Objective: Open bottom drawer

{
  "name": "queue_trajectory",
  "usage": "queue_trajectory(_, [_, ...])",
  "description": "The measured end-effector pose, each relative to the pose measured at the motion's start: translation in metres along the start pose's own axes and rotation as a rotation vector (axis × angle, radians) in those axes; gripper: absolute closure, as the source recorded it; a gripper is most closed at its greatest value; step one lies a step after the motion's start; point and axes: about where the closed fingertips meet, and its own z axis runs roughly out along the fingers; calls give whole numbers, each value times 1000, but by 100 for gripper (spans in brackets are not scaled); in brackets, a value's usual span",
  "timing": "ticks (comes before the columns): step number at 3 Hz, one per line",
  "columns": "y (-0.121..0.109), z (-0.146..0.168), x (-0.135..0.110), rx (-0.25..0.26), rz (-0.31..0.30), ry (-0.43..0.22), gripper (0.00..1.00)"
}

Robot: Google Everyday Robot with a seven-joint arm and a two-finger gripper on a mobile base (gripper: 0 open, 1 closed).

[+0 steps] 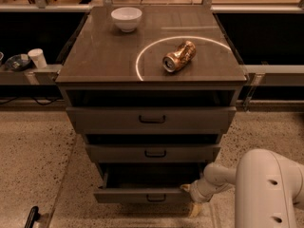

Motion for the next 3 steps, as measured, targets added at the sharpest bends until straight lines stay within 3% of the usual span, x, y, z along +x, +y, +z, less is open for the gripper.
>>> queue_trajectory(3, [78,-5,4,-111,49,-16,23])
